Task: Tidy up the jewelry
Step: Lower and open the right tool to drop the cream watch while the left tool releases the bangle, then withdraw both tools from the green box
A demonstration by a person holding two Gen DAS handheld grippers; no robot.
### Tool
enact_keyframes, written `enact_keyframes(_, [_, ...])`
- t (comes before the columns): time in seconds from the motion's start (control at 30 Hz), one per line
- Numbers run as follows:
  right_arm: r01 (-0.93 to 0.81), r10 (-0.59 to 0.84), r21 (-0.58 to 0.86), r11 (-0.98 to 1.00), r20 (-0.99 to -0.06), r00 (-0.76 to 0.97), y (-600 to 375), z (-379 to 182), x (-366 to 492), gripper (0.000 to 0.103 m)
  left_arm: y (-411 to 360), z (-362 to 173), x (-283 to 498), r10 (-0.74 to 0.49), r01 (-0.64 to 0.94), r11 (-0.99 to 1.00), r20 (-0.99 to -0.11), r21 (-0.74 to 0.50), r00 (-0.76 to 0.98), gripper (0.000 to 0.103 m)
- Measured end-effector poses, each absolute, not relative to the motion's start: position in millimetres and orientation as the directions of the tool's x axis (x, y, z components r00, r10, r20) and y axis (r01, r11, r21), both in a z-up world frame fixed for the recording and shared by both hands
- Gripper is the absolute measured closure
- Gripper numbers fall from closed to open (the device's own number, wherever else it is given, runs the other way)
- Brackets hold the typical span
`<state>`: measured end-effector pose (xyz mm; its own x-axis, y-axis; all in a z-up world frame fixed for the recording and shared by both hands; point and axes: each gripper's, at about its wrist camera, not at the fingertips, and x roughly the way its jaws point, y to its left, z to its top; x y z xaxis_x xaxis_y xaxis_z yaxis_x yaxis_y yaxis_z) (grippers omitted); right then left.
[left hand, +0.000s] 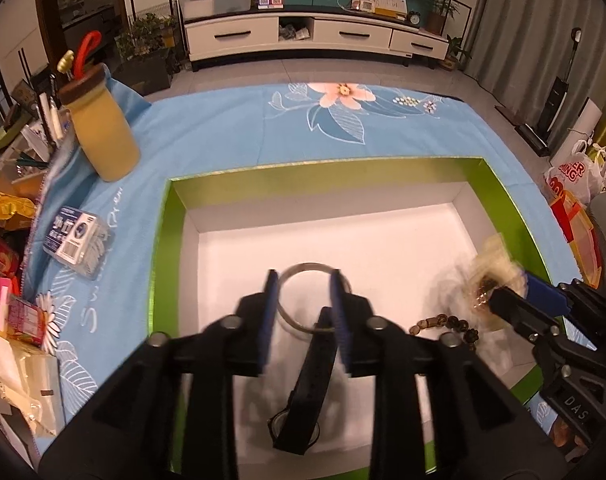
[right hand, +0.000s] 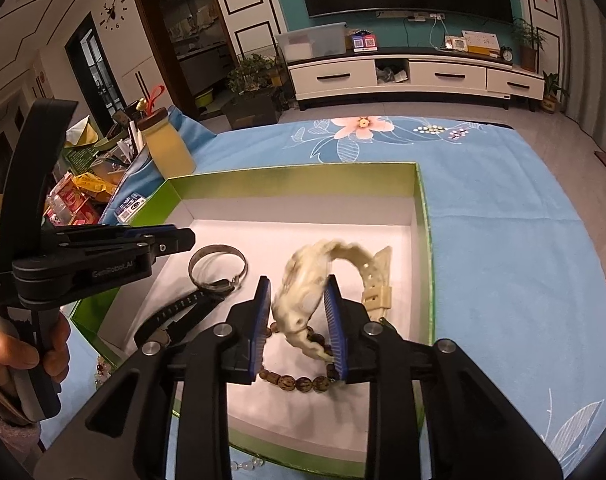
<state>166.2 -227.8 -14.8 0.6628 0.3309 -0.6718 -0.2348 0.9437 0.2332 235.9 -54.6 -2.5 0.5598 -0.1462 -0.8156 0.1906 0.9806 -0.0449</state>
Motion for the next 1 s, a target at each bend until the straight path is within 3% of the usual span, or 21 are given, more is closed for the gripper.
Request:
enact_keyframes(0.03, [-0.234, 0.331, 0.234, 0.944, -0.664, 0.670, -230, -12, 165, 0.071, -54, 0, 235, -0.148, 0.191, 0.980, -0.813, -0.046, 0.563, 0.068])
enact_keyframes(0.1, [-0.230, 0.333, 0.241, 0.943, -0.651, 0.682, -232, -9, 161, 0.062, -53, 4, 232, -0.151, 0.189, 0.981, -0.807, -0.050, 0.571, 0.049])
enact_keyframes(0.17, [-0.223, 0.332, 0.247, 0.943, -0.636, 0.697, -236, -4, 157, 0.051, -51, 8, 229, -0.153, 0.188, 0.981, -0.801, -0.052, 0.579, 0.046])
enact_keyframes(0.27, [-0.216, 0.328, 0.251, 0.944, -0.622, 0.711, -240, 1, 150, 0.049, -50, 15, 224, -0.160, 0.186, 0.981, -0.792, -0.059, 0.589, 0.033])
enact_keyframes(0.4, [-0.206, 0.326, 0.261, 0.943, -0.605, 0.727, -246, 8, 138, 0.040, -46, 26, 213, -0.175, 0.187, 0.979, -0.780, -0.075, 0.601, 0.019])
enact_keyframes(0.7, [-0.181, 0.326, 0.293, 0.939, -0.586, 0.742, -260, 19, 106, 0.024, -40, 44, 180, -0.192, 0.194, 0.977, -0.766, -0.090, 0.614, 0.004])
enact_keyframes(1.0, [-0.181, 0.318, 0.283, 0.942, -0.579, 0.751, -264, 30, 76, 0.017, -41, 59, 147, -0.198, 0.210, 0.974, -0.751, -0.080, 0.630, 0.002])
